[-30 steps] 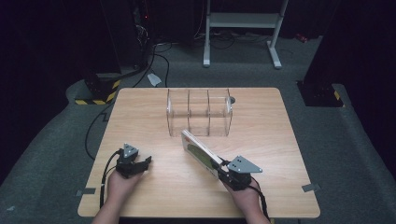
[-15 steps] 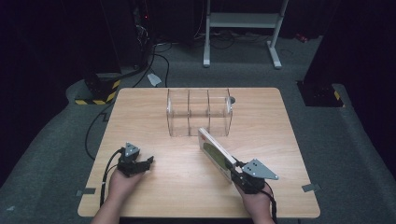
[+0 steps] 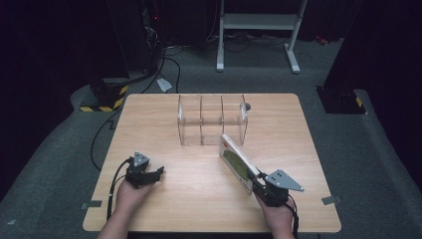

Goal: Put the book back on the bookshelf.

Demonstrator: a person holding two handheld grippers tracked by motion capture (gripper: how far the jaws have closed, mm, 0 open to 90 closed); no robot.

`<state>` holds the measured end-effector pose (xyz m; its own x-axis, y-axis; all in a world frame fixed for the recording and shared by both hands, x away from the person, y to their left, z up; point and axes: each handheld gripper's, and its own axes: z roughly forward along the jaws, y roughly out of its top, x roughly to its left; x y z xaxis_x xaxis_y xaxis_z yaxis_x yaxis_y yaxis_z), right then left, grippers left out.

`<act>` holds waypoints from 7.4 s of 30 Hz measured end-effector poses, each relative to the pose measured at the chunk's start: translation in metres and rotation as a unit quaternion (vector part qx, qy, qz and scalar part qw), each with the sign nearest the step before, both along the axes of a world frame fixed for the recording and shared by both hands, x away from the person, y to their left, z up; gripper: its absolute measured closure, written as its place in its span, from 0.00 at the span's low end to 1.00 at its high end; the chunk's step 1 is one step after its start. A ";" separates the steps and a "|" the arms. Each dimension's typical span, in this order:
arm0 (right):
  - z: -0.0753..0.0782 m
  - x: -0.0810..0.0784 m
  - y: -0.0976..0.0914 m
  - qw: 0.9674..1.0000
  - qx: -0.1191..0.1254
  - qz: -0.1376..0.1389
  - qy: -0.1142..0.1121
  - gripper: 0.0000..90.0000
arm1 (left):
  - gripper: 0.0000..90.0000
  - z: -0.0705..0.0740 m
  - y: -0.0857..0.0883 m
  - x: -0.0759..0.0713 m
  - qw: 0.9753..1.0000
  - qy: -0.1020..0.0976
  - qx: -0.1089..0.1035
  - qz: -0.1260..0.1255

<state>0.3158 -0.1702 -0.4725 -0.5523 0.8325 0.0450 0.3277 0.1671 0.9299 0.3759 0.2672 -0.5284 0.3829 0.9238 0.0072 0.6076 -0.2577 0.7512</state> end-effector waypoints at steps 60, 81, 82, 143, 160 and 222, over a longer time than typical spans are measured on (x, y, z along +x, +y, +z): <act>0.038 0.115 0.062 0.989 -0.054 -0.137 -0.021 0.84 | 0.33 0.000 0.000 -0.001 1.000 0.000 0.002 -0.003; 0.033 0.140 0.071 0.986 -0.052 -0.157 -0.011 0.84 | 0.34 0.000 0.000 -0.002 1.000 -0.001 -0.001 -0.004; 0.032 0.141 0.071 0.986 -0.053 -0.157 -0.011 0.84 | 0.34 0.000 0.000 -0.002 1.000 -0.001 -0.001 -0.004; 0.011 0.121 0.065 0.984 -0.042 -0.173 0.002 0.83 | 0.34 0.000 -0.001 -0.003 1.000 -0.001 0.000 -0.003; 0.006 0.106 0.061 0.983 -0.033 -0.183 0.009 0.69 | 0.34 0.000 0.000 -0.003 1.000 0.000 0.002 -0.004; 0.004 0.084 0.042 0.992 0.011 -0.122 0.024 0.83 | 0.34 0.000 0.000 -0.002 1.000 0.000 0.001 -0.004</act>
<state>0.3997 -0.1283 -0.4686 -0.3305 0.9398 0.0866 0.4002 0.0565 0.9147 0.3734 0.2668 -0.5282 0.3898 0.9209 0.0095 0.6058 -0.2642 0.7505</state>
